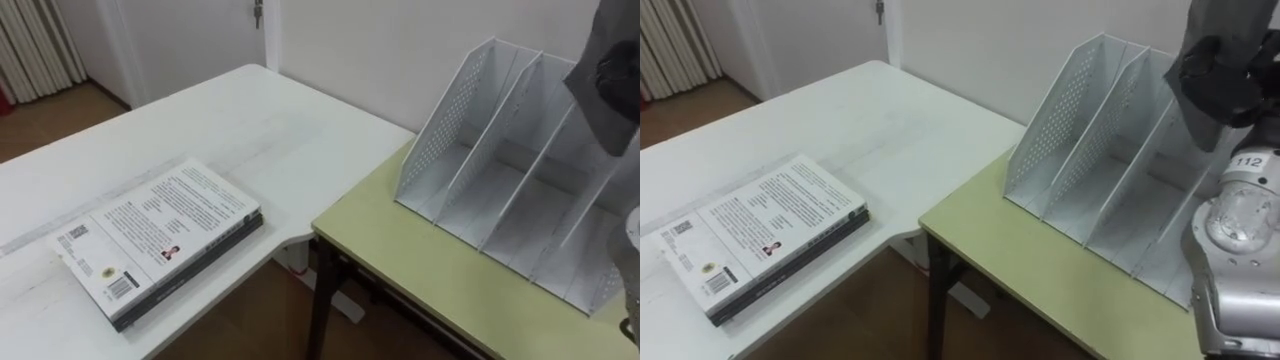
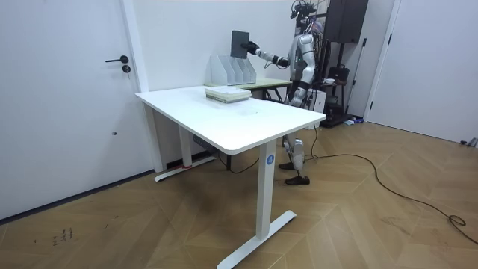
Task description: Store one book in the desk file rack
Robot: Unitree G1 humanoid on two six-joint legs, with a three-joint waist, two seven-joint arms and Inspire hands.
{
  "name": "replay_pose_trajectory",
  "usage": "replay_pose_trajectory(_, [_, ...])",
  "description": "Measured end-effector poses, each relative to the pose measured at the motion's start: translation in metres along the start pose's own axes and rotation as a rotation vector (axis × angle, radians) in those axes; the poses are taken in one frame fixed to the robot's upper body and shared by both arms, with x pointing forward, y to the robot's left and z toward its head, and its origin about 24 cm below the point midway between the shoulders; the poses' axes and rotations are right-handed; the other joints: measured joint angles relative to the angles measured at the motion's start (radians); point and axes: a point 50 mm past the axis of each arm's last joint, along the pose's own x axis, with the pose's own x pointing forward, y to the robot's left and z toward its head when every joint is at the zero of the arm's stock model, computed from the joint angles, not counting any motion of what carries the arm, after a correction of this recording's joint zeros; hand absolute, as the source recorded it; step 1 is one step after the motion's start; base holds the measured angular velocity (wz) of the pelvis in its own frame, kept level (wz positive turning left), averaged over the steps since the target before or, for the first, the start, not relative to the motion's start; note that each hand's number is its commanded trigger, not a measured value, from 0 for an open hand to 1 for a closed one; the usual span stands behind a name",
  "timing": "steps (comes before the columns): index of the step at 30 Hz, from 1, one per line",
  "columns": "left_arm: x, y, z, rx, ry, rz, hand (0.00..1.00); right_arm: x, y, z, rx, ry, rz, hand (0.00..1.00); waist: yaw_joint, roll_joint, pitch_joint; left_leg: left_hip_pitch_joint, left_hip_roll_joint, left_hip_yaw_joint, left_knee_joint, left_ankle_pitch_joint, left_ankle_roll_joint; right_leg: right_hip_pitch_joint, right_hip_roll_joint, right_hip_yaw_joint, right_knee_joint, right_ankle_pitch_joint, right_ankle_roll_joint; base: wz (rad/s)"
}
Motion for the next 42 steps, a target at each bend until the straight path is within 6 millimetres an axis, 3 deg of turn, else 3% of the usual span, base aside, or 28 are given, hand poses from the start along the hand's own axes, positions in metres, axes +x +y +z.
replay_pose_trajectory(9, [0.001,0.000,-0.001,-0.012,0.006,0.022,0.00,-0.002,-0.003,-0.021,0.104,0.149,-0.011,1.00,0.001,0.003,0.0003,-0.002,-0.001,0.001,0.000,0.000,0.000,0.001,-0.004,-0.015,0.000,0.000,0.000,0.03])
replay_pose_trajectory(21, [0.000,0.000,-0.008,-0.018,0.023,0.040,0.00,-0.003,-0.002,-0.024,0.169,0.191,-0.026,1.00,0.002,0.016,-0.0072,-0.001,-0.001,0.001,0.000,0.000,0.000,0.003,-0.005,-0.022,0.000,0.000,0.000,0.00])
replay_pose_trajectory(42, [0.003,-0.003,-0.005,-0.013,0.016,0.050,0.00,-0.005,-0.003,-0.024,0.158,0.187,-0.093,1.00,0.001,0.017,-0.0047,-0.002,-0.001,0.011,0.002,0.000,0.000,0.000,-0.005,-0.019,0.001,0.000,0.000,0.00])
